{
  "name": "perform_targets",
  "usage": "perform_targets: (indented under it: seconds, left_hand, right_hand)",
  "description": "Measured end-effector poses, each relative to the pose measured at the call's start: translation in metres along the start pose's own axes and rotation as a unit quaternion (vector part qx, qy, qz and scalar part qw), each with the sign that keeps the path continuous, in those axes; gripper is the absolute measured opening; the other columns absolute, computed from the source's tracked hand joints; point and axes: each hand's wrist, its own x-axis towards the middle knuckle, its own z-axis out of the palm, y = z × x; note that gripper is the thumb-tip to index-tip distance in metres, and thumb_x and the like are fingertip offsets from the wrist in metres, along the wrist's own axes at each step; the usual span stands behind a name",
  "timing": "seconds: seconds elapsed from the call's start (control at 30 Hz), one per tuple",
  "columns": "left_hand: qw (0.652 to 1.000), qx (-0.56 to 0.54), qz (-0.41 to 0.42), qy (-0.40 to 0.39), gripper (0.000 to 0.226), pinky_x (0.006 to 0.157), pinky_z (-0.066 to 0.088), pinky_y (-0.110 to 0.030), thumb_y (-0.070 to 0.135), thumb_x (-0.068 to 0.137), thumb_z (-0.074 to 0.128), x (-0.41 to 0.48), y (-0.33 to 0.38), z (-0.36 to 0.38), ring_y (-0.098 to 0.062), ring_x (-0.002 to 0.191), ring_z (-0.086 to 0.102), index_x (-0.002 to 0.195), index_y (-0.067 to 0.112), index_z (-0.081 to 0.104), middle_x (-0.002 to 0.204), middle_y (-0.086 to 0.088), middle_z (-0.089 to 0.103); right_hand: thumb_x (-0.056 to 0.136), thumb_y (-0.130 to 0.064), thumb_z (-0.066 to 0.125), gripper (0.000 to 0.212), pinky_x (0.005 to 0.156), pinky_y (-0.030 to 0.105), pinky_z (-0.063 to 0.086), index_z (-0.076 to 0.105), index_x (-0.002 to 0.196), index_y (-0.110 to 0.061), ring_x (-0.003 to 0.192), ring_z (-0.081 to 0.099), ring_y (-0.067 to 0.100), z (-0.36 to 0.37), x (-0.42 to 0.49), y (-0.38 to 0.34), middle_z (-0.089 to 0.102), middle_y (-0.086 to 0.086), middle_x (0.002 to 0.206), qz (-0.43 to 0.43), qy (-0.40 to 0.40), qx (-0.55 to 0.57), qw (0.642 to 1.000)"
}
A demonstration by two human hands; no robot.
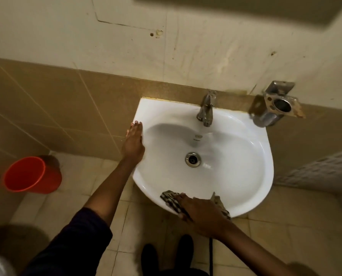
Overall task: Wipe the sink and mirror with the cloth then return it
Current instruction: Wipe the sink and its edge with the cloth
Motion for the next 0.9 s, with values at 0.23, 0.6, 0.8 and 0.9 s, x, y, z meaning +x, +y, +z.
perform_targets:
  seconds: [0.23,0.6,0.8,0.9]
  left_hand:
    - [1.0,0.011,0.012,0.024,0.071,0.117,0.008,-0.034,-0.021,0.071,0.034,0.003,-0.007,0.005,-0.032,0.143,0.021,0.14,-0.003,0.032,0.15,-0.022,0.03]
    - [0.998,0.022,0.037,0.044,0.069,0.115,0.012,-0.036,-0.022,0.071,0.035,0.008,-0.014,0.01,-0.035,0.141,0.024,0.138,-0.005,0.035,0.148,-0.024,0.034]
    - [0.997,0.027,0.041,0.052,0.069,0.116,0.021,-0.047,-0.022,0.071,0.034,0.008,-0.017,0.014,-0.036,0.14,0.027,0.137,-0.004,0.037,0.146,-0.024,0.036]
    - [0.997,0.027,0.05,0.054,0.064,0.116,0.021,-0.045,-0.018,0.074,0.032,0.008,-0.017,0.012,-0.036,0.14,0.027,0.137,-0.004,0.038,0.146,-0.024,0.037]
  right_hand:
    - [0.101,-0.033,0.03,0.05,0.094,0.046,0.04,0.02,0.147,-0.017,0.121,0.048,0.037,-0.002,0.048,-0.036,0.035,0.014,0.149,0.036,0.043,0.114,0.992]
    - [0.09,-0.029,0.033,0.043,0.111,0.049,0.019,0.058,0.126,-0.027,0.126,0.052,0.019,-0.001,-0.044,0.218,0.063,-0.002,0.129,-0.015,0.021,-0.258,0.966]
    - [0.086,-0.027,0.049,0.046,0.116,0.051,-0.013,0.055,0.13,-0.015,0.143,0.024,0.025,-0.066,0.069,0.284,0.049,0.001,0.142,-0.073,0.049,-0.455,0.886]
    - [0.088,-0.033,0.045,0.051,0.115,0.047,-0.008,0.048,0.135,-0.013,0.141,0.029,0.025,-0.039,0.088,0.267,0.049,0.006,0.142,-0.046,0.044,-0.429,0.901]
